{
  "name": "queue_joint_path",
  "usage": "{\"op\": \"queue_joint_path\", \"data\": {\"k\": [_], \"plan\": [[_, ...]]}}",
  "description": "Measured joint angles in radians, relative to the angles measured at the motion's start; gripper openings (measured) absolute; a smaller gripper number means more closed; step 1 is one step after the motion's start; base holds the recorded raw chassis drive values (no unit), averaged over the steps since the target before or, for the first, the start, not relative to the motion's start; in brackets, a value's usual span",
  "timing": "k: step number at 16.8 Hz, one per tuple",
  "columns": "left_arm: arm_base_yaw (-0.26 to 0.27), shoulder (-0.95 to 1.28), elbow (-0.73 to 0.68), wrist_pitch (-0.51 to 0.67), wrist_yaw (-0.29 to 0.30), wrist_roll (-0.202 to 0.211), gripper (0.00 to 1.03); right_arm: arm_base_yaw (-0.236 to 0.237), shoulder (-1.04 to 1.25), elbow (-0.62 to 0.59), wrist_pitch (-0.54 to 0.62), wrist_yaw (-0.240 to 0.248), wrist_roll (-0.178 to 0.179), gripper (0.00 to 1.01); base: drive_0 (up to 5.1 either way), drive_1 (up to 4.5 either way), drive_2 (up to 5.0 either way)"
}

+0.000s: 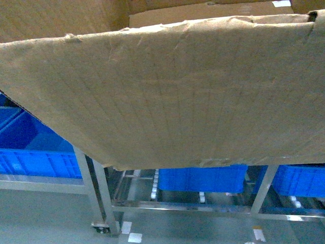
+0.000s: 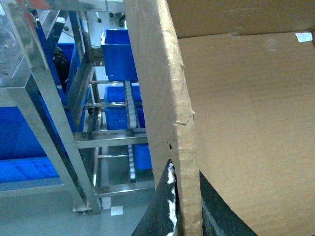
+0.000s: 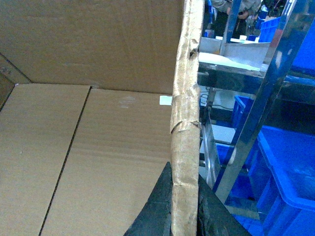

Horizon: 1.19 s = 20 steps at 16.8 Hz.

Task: Sort boxes to right shelf from conveyor

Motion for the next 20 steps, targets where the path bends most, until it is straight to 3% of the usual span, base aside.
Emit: {"op": "queue_joint_path", "data": {"k": [20], "plan": [[-0.002, -0.001, 0.0, 0.005, 0.001, 0.0, 0.02, -0.003, 0.0, 0.0, 0.002, 0.001, 0.0, 0.04, -0.1, -0.08, -0.1]]}}
